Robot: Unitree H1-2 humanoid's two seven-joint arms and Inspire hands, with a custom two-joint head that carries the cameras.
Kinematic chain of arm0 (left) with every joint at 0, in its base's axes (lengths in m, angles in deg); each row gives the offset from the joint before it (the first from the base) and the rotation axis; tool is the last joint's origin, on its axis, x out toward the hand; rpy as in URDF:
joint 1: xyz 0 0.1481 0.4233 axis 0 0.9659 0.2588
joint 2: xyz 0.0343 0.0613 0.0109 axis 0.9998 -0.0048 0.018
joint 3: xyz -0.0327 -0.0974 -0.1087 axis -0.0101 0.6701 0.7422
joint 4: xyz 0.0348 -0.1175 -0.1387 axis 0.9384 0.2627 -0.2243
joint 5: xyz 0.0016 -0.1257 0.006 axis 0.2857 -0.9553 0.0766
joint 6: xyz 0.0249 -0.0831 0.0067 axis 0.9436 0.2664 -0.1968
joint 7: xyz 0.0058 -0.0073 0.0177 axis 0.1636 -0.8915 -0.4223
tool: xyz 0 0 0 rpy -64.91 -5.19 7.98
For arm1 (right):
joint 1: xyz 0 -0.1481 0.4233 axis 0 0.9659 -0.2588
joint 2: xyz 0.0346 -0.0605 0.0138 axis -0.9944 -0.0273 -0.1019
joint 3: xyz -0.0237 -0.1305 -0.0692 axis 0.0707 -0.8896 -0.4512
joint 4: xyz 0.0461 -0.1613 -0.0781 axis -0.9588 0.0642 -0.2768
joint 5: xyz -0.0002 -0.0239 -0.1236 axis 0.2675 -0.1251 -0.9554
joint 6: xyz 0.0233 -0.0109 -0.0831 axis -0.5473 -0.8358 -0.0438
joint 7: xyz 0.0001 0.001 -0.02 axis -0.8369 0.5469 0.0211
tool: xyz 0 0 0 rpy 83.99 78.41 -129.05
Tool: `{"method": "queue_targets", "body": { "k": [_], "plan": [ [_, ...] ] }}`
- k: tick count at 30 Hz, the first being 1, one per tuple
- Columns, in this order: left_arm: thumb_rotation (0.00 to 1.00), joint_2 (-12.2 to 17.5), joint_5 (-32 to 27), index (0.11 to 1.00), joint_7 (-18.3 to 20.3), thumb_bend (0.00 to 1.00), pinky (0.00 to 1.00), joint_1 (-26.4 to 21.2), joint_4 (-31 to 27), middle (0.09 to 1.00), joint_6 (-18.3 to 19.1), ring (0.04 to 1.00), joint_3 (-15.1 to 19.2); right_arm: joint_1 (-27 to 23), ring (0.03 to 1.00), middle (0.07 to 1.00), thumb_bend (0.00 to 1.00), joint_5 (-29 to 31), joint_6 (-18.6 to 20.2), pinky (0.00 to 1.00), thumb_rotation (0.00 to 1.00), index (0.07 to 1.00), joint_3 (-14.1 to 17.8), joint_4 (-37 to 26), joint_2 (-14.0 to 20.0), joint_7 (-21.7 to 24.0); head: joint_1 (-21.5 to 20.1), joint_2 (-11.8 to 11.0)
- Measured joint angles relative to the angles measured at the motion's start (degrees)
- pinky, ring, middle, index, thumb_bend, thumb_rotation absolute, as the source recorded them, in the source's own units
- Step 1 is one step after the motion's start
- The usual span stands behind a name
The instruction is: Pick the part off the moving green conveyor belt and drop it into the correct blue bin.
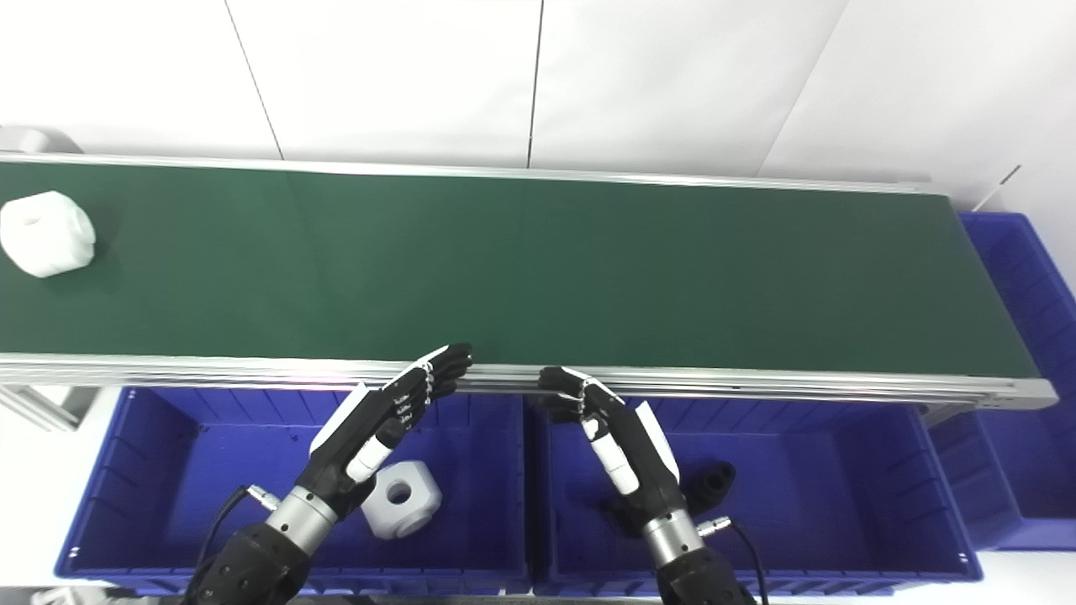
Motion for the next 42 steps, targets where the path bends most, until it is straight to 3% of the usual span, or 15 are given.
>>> {"method": "queue_targets", "body": {
  "k": [37,42],
  "plan": [
    [0.95,0.04,0.03,0.901,0.1,0.96,0.94,-0.01,0.14,0.924,-0.01,0.948,-0.27,-0.01,0.769,0.798,0.81,0.2,0.0,0.72,0.99,0.793,0.0,0.15,0.0,1.53,0.0,0.09],
    [0.96,0.02,0.03,0.898,0.1,0.96,0.94,-0.01,0.66,0.922,-0.1,0.946,-0.26,-0.02,0.766,0.799,0.81,0.11,0.0,0.71,1.0,0.795,0.0,0.23,0.0,1.56,0.35,-1.14]
  ]
}}
